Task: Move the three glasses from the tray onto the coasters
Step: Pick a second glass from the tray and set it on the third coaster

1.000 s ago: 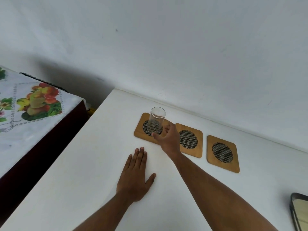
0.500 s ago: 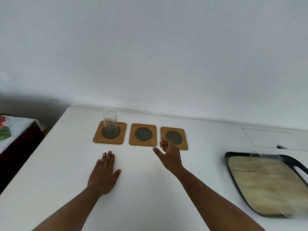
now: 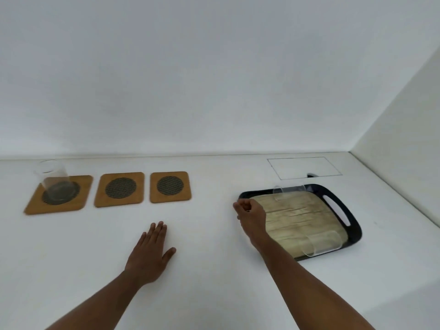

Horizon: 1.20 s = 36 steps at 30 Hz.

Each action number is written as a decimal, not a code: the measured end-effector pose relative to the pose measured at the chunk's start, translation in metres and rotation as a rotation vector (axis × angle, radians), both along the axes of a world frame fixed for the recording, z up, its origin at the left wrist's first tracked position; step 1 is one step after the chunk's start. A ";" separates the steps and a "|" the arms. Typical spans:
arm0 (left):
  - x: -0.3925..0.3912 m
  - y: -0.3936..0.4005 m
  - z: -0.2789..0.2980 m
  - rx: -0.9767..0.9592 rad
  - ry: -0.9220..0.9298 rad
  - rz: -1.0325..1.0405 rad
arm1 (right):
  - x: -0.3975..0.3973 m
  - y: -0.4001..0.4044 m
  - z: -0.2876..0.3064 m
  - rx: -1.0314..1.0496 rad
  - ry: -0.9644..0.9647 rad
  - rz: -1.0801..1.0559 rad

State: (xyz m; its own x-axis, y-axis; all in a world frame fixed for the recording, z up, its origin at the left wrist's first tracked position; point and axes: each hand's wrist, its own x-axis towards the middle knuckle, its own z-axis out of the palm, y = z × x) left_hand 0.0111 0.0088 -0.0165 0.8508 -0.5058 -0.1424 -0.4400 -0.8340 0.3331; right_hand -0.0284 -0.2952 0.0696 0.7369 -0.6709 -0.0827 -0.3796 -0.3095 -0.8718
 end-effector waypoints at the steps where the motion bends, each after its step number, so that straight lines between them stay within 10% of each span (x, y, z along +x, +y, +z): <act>1: -0.003 -0.012 -0.003 0.004 0.003 -0.002 | -0.003 -0.016 0.002 0.018 0.000 -0.044; 11: -0.005 -0.073 -0.024 0.006 -0.046 0.063 | 0.004 -0.167 -0.005 0.656 0.084 -0.334; 25: -0.001 -0.071 -0.027 0.045 -0.055 0.056 | 0.040 -0.217 -0.013 0.770 0.291 -0.239; 36: -0.002 -0.073 -0.020 0.063 -0.025 0.058 | 0.019 -0.189 -0.017 0.923 -0.023 -0.225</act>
